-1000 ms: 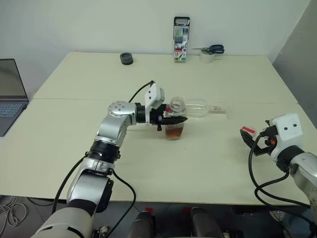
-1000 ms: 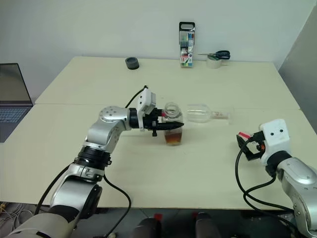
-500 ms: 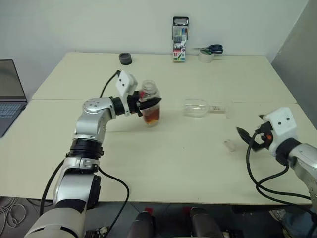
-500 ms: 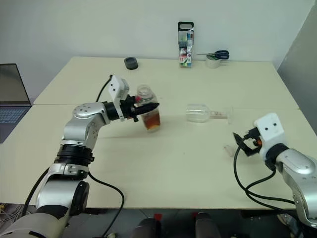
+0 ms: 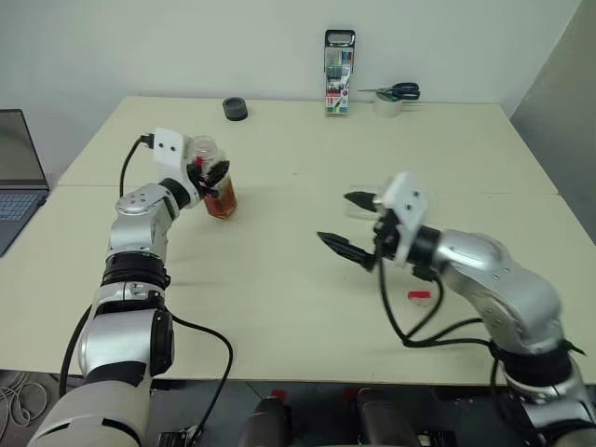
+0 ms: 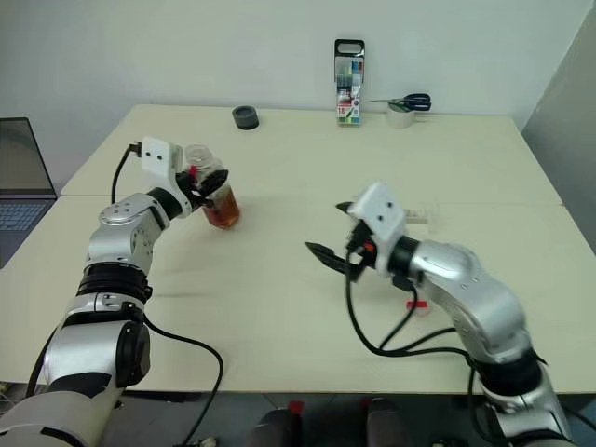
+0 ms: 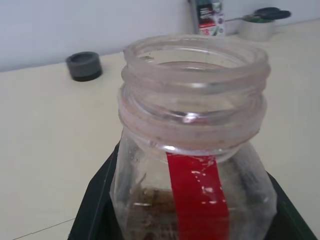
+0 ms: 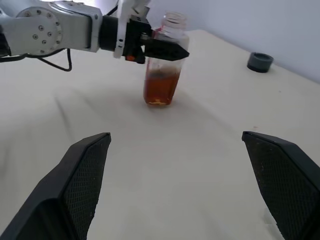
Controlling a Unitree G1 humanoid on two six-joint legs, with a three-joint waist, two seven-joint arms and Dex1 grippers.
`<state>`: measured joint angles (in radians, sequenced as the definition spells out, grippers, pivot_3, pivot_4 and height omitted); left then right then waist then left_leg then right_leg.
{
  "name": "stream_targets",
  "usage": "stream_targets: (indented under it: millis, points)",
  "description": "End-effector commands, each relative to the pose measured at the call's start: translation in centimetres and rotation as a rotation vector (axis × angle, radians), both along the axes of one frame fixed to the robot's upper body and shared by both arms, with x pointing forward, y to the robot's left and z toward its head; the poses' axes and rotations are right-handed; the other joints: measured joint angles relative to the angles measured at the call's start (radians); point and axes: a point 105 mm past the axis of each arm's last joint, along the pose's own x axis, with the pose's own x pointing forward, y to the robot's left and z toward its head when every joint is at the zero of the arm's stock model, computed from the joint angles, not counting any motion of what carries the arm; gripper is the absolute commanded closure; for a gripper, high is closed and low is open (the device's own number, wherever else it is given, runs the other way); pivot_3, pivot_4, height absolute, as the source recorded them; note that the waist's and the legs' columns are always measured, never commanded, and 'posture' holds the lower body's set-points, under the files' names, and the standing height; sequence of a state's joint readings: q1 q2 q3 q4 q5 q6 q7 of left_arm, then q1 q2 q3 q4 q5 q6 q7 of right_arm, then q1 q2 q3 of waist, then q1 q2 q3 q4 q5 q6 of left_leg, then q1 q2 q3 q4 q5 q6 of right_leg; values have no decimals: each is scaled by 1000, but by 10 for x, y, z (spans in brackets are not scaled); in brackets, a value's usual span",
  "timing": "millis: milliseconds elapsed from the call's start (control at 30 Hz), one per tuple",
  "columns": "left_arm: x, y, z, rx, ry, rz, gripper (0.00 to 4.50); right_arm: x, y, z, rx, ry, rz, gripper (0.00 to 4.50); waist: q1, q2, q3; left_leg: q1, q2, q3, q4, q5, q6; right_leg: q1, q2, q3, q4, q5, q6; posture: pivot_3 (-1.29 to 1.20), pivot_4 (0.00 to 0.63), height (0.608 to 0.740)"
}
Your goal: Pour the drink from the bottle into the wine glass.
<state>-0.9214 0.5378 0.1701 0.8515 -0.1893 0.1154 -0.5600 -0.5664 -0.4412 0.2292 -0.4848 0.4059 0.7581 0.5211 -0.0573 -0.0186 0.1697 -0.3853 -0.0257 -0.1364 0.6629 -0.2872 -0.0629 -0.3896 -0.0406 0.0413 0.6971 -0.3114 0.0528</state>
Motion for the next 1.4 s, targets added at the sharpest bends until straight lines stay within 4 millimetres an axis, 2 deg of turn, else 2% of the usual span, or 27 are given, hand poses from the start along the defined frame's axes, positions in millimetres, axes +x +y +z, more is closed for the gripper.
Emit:
stream_targets:
  millis: [33,233,300,533,833,1000,1167,1300,1400]
  points:
    - [1,10,21,-4,-89,48,2766,3,11,9,-12,-61,35,0,1,0,0,0,0,0,0,0,0,0,0,0,0,0,0,0,150,740]
    - [-1,9,-1,-60,-66,71,2766,5,21,7,-42,-85,64,0,1,0,0,-1,-1,0,0,0,0,-1,-5,0,0,0,0,0,150,740]
    - [-4,10,-7,-78,-63,76,2045,4,22,7,-42,-87,63,0,0,0,0,-1,-1,0,0,0,0,-1,-6,0,0,0,0,0,150,740]
    - [-14,12,-21,-49,-56,75,28,-1,22,4,-47,-77,69,0,0,0,0,0,-1,0,0,0,0,-1,-6,0,0,0,0,0,150,740]
    - [-31,14,-51,40,-23,103,28,-5,10,-14,-106,-62,47,0,1,0,0,0,-1,1,0,0,0,0,-6,0,0,0,0,0,150,740]
    - [-47,20,-63,48,-8,130,28,-9,-15,-32,-188,-80,-29,0,2,0,0,0,0,0,0,0,0,0,-7,0,0,0,0,0,150,740]
    - [-70,20,-68,89,-5,105,28,-12,-37,-38,-238,-129,-128,0,2,0,0,1,1,2,0,0,0,0,-7,0,0,0,0,0,150,740]
    - [-87,8,-73,110,36,8,28,-16,-57,-42,-283,-162,-222,0,7,0,0,1,1,1,0,0,0,0,-7,0,0,0,0,0,150,740]
    - [-100,-12,-78,125,76,-128,28,-17,-83,-53,-391,-195,-322,0,16,0,0,1,1,2,0,0,0,1,-7,0,-1,0,0,0,150,740]
